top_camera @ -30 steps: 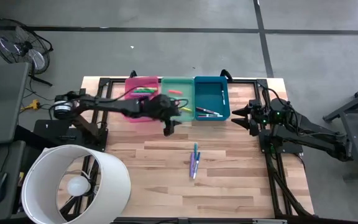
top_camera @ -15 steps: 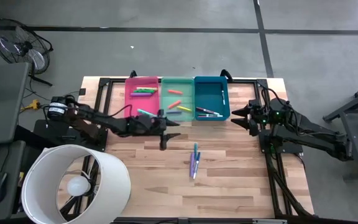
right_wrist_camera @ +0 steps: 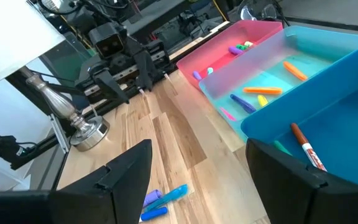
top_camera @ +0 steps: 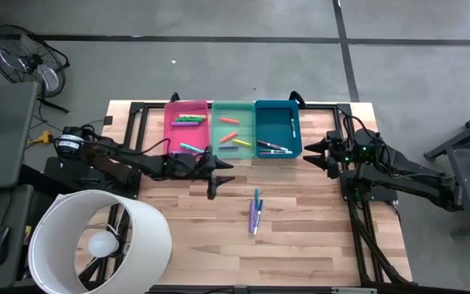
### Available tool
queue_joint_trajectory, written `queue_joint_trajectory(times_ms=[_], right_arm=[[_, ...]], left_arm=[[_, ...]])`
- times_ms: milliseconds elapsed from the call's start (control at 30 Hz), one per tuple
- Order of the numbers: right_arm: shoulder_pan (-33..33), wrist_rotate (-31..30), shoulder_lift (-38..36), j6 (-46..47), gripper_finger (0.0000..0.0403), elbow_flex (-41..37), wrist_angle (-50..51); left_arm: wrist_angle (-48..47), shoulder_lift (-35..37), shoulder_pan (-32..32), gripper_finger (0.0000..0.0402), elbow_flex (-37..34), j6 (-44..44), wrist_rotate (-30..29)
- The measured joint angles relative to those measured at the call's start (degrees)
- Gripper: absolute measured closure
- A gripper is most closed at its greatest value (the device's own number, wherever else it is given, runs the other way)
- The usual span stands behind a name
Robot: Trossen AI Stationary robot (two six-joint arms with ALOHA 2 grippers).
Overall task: Pick & Place Markers
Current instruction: Put the purple marker into the red bin
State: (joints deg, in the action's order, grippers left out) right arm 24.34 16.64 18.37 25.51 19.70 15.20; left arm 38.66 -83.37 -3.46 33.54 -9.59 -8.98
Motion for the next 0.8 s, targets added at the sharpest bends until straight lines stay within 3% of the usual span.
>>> queue_joint_trajectory(times_ms=[367, 800], right_arm=[[0.0, 0.0, 0.0, 0.0, 0.0153, 0.0, 0.0], [0.0, 0.0, 0.0, 0.0, 0.0153, 0.0, 0.0]], left_arm=[[-1.1, 0.0, 0.1, 0.0208, 1.8, 0.0, 0.7], [-1.6, 0.0, 0.1, 0.0208, 1.8, -6.7, 0.9]])
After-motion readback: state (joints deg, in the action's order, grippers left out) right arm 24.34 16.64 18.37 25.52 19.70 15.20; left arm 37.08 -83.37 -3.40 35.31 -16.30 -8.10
